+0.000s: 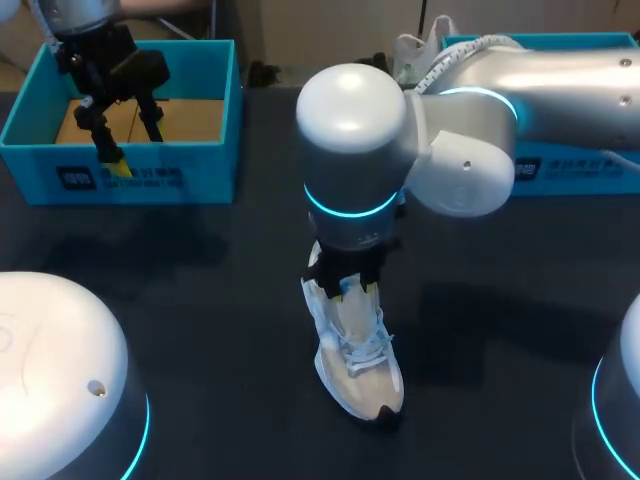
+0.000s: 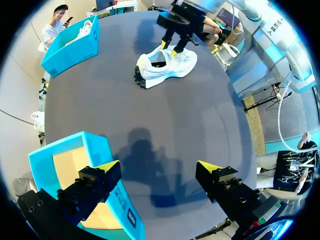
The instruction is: Take the shoe out of the shoebox, open the shoe tongue, remove and reinsert the insole, then place the shoe into the shoebox
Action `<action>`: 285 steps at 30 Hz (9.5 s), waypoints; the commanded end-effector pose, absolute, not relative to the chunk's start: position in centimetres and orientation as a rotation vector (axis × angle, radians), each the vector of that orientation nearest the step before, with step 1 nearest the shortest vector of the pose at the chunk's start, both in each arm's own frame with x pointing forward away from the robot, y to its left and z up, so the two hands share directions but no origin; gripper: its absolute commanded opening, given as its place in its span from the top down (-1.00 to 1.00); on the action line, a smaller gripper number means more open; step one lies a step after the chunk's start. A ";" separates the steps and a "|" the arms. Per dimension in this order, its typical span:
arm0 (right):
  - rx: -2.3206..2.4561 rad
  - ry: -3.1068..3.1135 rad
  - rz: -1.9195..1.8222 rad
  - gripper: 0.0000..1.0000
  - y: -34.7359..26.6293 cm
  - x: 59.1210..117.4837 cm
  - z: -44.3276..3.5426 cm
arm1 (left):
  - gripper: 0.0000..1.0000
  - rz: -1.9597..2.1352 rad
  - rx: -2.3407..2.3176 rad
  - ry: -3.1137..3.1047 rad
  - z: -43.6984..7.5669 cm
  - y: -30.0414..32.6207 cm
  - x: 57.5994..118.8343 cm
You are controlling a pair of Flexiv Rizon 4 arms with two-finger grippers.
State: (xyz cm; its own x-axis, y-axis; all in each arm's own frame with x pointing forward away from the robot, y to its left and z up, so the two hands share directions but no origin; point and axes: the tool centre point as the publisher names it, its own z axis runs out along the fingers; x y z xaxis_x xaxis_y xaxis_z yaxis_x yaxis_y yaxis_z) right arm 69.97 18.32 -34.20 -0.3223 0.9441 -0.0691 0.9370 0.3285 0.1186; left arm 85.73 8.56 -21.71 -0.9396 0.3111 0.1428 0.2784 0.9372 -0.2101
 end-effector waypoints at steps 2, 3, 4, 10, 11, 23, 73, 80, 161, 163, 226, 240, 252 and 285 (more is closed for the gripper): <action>1.747 2.460 0.085 0.16 18.3 70.4 -34.5 | -1.00 0.277 -0.448 -2.921 -21.7 8.6 85.7; 1.732 2.457 0.090 0.17 18.4 70.4 -34.2 | -1.00 0.277 -0.448 -2.921 -21.7 8.6 85.7; 1.720 2.453 0.085 0.17 18.5 70.4 -33.8 | -1.00 0.277 -0.448 -2.921 -21.7 8.6 85.7; 1.687 2.486 0.097 0.20 18.7 70.9 -34.0 | -1.00 0.277 -0.448 -2.921 -21.7 8.6 85.7; 1.693 2.498 0.102 0.21 18.7 71.0 -34.5 | -1.00 0.277 -0.448 -2.921 -21.7 8.6 85.7; 1.529 2.594 0.078 0.20 17.6 71.2 -31.4 | -1.00 0.277 -0.448 -2.921 -21.7 8.6 85.7; -0.302 2.927 0.001 -1.00 21.1 80.1 -31.2 | -1.00 0.277 -0.448 -2.921 -21.7 8.6 85.7; -0.370 2.922 0.007 -1.00 20.6 81.1 -33.3 | -1.00 0.277 -0.448 -2.921 -21.7 8.6 85.7; -0.121 2.853 -0.051 1.00 9.4 91.3 -16.2 | -1.00 0.277 -0.448 -2.921 -21.7 8.6 85.7; -0.121 2.853 -0.051 1.00 9.4 91.3 -16.2 | -1.00 0.277 -0.448 -2.921 -21.7 8.6 85.7; 0.126 2.802 -0.253 1.00 -12.1 109.3 -9.1 | -1.00 -0.064 2.116 -2.456 -18.1 23.2 90.2; 0.197 2.765 -0.337 1.00 -19.4 116.0 -8.6 | -1.00 0.010 2.157 -2.312 -18.3 24.6 91.3; 0.183 2.776 -0.363 1.00 -23.7 120.9 -9.2 | -1.00 0.060 2.103 -2.371 -18.1 25.0 90.9; 1.450 2.477 -0.436 1.00 -30.2 120.3 -8.3 | -1.00 0.060 2.103 -2.371 -18.1 25.0 90.9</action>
State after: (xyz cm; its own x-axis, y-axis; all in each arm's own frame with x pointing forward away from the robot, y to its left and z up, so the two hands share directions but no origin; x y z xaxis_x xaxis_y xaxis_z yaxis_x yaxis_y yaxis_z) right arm 119.69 -30.50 -8.78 -0.6546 0.6639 -0.3615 0.7404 0.6596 -0.1292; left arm 90.99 25.01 -18.09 -0.1196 -0.9928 0.0055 -0.9918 0.1192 -0.0463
